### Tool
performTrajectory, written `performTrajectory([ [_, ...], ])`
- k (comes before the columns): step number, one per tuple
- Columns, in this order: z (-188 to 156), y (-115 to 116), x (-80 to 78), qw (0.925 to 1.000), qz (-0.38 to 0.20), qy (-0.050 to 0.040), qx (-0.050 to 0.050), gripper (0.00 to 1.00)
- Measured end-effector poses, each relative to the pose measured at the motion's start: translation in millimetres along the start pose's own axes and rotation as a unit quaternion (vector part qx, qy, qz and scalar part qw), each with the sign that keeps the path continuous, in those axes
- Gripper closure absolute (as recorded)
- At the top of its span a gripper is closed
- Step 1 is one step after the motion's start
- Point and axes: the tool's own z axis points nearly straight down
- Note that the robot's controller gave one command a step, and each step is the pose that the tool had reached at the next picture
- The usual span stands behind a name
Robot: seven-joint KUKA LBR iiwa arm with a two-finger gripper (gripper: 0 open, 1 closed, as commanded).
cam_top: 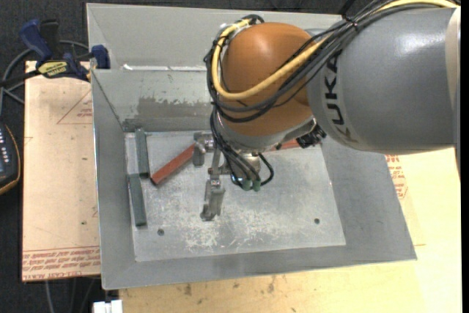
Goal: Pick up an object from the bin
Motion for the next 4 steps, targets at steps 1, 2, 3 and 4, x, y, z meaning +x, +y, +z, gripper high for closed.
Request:
performTrajectory([
  [1,101.4,12.9,-48.4,1.0000,-0.002,-0.0014,0.000,0.00],
  [2,154.6,15.3,-102.3,0.9954,-0.096,-0.0040,0.000,0.00],
  [3,152.8,15.8,-102.8,0.9954,-0.095,-0.0048,-0.001,1.00],
  [4,11.9,-3.7,-83.5,0.9903,-0.138,-0.0094,0.000,1.00],
])
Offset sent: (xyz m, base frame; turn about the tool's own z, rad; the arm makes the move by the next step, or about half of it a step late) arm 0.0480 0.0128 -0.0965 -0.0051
